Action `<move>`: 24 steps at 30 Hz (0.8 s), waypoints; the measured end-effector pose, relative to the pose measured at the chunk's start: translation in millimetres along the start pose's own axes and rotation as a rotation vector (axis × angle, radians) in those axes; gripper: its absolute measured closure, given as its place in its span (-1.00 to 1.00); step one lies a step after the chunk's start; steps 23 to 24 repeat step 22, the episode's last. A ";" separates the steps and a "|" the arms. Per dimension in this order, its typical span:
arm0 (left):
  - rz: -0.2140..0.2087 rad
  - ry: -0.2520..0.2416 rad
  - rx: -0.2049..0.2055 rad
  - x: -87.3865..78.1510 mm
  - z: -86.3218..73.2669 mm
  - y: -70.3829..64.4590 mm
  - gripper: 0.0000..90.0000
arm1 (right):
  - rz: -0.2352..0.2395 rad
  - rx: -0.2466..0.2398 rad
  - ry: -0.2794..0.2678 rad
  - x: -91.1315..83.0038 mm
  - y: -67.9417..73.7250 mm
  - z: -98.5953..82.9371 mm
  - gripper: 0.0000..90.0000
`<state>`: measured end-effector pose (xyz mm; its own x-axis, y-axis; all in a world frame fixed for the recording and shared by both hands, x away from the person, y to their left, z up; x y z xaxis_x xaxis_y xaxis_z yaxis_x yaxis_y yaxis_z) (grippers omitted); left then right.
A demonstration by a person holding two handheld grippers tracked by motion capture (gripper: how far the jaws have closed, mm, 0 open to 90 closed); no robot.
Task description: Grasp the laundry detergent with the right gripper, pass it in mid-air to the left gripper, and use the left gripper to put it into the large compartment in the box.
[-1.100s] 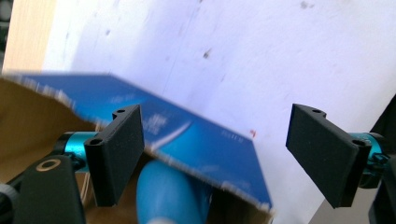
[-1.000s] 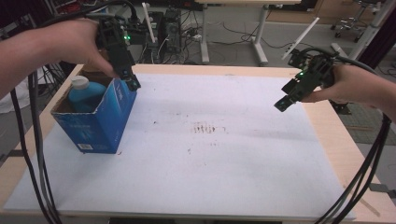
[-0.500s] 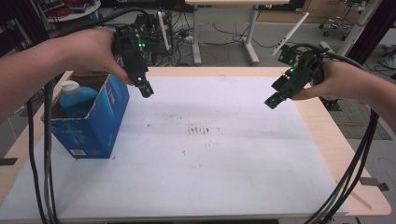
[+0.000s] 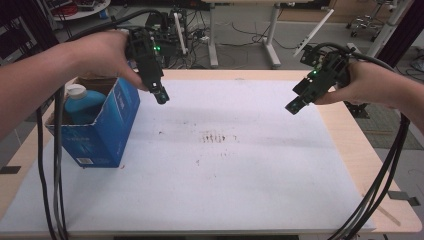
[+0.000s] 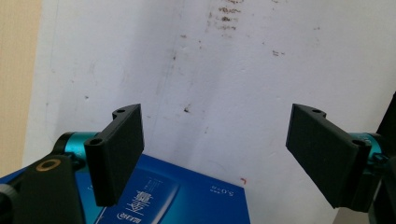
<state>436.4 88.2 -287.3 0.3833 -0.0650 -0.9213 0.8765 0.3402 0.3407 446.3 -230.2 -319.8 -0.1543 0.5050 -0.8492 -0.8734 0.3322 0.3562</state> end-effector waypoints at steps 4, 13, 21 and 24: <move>-0.003 0.002 0.005 0.1 -1.1 0.0 -0.57 | 0.001 -0.002 0.004 1.1 0.0 0.9 -0.72; 0.000 0.004 0.005 -0.4 -2.5 0.1 -0.57 | -0.002 0.003 0.006 0.9 -0.5 -0.3 -0.72; 0.008 0.002 -0.005 -2.0 -3.6 0.4 -0.57 | 0.001 0.003 0.006 0.2 0.6 -1.2 -0.72; 0.005 0.001 -0.009 -2.2 -3.7 -0.1 -0.57 | -0.001 0.001 0.005 0.1 0.3 -1.4 -0.72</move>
Point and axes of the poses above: each handheld gripper's, and its own axes: x roughly forward along the jaws, z roughly out of its top, y roughly to its left, the point moved 6 cm from there along x, roughly forward along the jaws, and after that the axes turned 15 degrees about z, right-handed, at the moved point
